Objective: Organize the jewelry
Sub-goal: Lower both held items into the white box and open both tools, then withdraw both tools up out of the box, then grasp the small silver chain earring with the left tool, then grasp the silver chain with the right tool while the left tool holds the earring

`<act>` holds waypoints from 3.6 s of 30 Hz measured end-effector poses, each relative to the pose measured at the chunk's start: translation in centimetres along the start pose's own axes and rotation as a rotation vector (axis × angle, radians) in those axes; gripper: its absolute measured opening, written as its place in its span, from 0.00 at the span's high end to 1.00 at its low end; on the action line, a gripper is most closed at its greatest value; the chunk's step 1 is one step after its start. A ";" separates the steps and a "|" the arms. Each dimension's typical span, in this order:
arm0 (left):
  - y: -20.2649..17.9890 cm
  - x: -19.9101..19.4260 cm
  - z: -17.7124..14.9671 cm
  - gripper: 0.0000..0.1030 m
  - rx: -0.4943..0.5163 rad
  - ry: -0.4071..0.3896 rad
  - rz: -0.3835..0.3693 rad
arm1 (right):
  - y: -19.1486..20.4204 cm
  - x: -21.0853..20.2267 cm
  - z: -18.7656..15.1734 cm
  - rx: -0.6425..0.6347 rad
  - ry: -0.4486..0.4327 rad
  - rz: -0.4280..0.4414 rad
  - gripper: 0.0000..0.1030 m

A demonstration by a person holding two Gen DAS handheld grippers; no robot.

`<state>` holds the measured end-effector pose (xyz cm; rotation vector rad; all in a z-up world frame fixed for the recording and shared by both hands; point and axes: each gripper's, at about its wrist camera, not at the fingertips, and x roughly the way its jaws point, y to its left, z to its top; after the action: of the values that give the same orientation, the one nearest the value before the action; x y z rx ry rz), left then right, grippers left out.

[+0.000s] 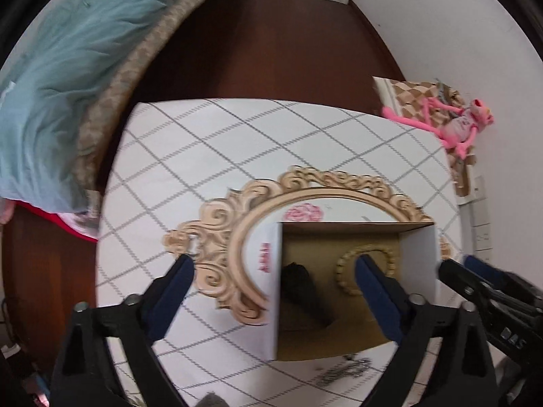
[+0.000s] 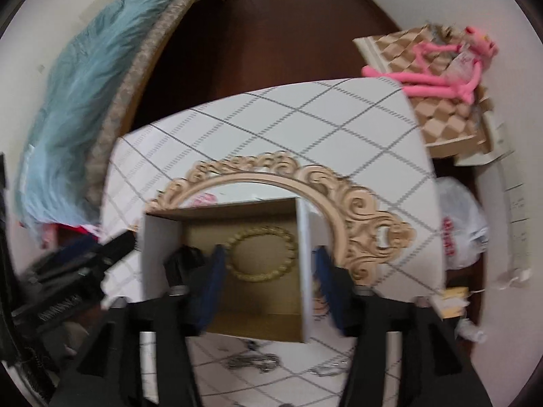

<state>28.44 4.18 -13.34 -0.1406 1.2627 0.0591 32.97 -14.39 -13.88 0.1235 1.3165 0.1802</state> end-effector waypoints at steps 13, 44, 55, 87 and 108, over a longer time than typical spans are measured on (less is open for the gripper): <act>0.6 -0.1 -4.4 0.03 0.022 -0.050 0.106 | 1.8 0.8 -4.8 -0.102 -0.054 -0.216 0.07; 0.5 -14.0 -13.2 0.03 0.043 -0.257 0.103 | 3.4 -14.2 -14.5 -0.075 -0.334 -0.198 0.07; 0.7 -9.4 -17.9 0.03 0.068 -0.176 0.156 | 1.1 -9.4 -19.4 -0.009 -0.201 -0.186 0.07; -6.2 1.7 -28.1 0.91 0.279 0.040 -0.064 | -6.9 -0.6 -26.4 0.201 0.008 -0.146 0.09; 3.9 -1.2 -20.5 0.92 0.060 -0.085 -0.048 | -4.7 0.7 -21.0 0.238 -0.040 0.050 0.22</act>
<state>8.18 5.28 -18.61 -0.1156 1.1746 -0.0140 13.08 -19.10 -20.64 0.3602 1.2925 0.0625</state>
